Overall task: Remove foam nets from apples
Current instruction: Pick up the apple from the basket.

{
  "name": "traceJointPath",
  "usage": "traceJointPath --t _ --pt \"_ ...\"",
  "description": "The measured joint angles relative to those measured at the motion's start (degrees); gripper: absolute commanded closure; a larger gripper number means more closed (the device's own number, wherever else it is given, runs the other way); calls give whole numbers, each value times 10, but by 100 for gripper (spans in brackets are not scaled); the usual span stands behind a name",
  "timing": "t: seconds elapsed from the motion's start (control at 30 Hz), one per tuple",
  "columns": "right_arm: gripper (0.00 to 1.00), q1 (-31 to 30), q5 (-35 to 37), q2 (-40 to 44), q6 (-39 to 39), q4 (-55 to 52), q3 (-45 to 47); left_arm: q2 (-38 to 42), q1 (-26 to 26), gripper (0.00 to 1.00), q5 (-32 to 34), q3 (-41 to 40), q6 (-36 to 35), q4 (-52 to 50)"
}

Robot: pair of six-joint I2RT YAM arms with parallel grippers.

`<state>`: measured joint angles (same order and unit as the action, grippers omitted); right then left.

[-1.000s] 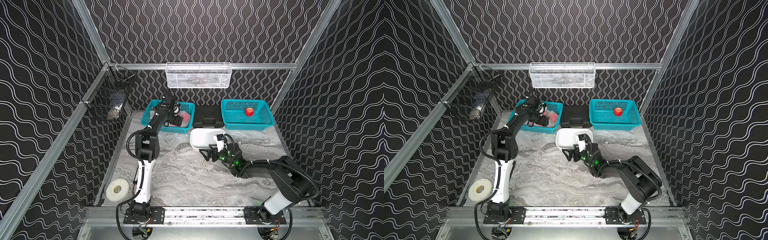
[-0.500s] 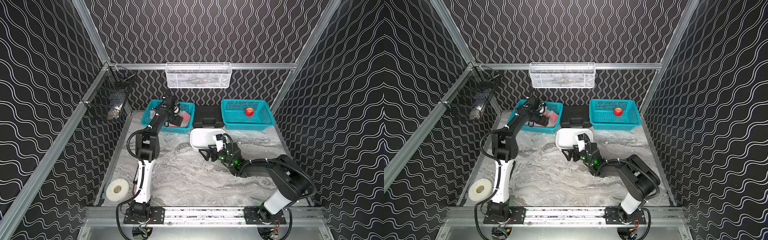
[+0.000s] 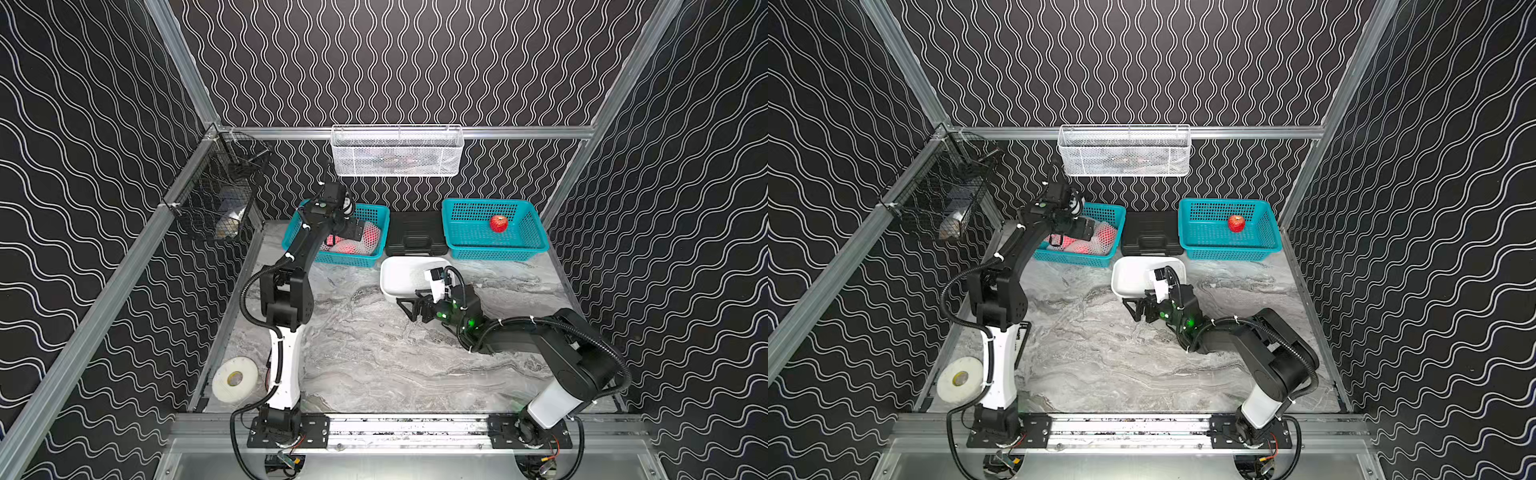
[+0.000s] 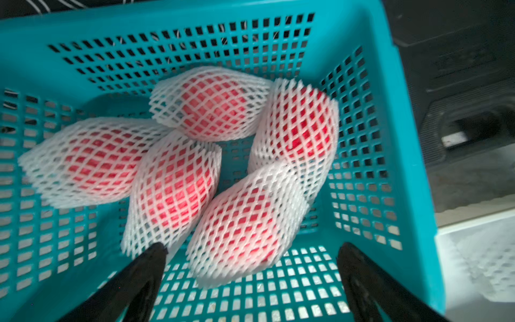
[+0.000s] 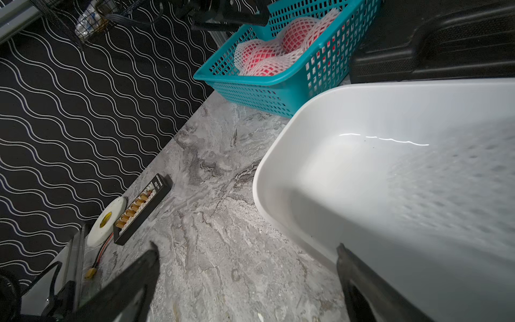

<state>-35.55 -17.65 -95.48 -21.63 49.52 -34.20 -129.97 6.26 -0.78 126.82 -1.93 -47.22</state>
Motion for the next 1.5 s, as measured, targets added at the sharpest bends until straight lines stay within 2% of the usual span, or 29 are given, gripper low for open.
traceJointPath --t 0.57,1.23,1.3,1.5 --pt "0 0 -8 3 0 -8 -2 -61 1 1 26 37 48 -50" --pt "0 0 -3 8 0 -12 -1 -148 10 1 51 94 54 -84" --pt "0 0 -2 8 0 -12 -1 -153 10 2 52 93 54 -87" --pt "0 0 0 8 0 -12 -1 -157 10 14 52 84 56 -83"
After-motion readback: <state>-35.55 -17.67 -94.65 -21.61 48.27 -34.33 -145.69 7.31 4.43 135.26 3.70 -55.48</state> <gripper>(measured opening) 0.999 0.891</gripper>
